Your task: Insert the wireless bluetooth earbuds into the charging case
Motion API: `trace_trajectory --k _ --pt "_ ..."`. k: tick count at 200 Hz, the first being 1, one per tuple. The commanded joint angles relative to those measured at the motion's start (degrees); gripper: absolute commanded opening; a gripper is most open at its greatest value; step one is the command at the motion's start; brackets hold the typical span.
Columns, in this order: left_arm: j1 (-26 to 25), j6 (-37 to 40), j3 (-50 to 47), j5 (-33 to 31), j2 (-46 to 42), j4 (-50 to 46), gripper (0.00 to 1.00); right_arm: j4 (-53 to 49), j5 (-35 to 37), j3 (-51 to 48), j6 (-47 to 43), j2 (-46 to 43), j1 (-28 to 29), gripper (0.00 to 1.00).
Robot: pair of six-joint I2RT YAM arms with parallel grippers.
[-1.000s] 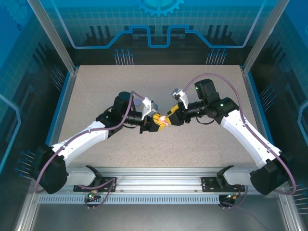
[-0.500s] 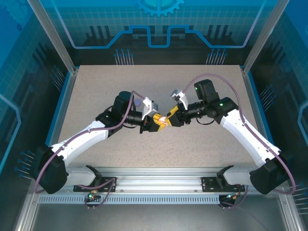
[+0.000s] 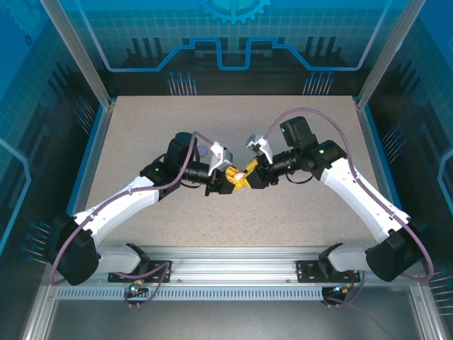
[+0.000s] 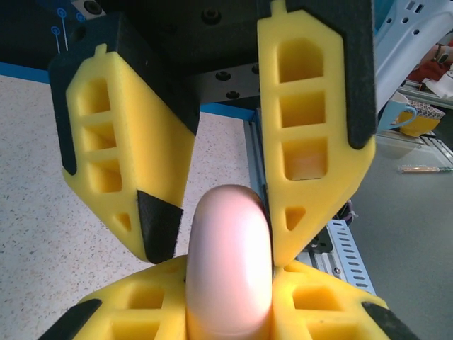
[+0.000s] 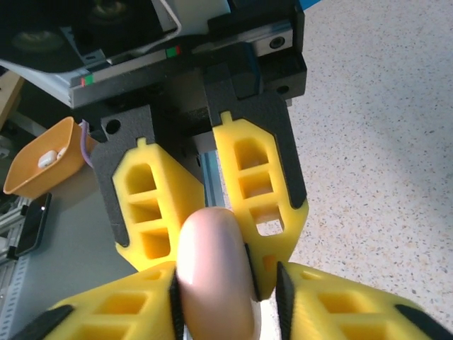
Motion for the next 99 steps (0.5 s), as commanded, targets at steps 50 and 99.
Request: trace_trajectory --k 50,99 --pt "-1.21 -1.02 2.0 0.59 -0.4 2.13 0.19 2.26 1.33 -0.27 1.55 -1.45 -0.98 0.12" --pt "-1.0 -7.62 0.13 -2.83 -0.01 9.53 0.33 6.08 -1.43 -2.69 4.52 -3.66 -3.3 0.08"
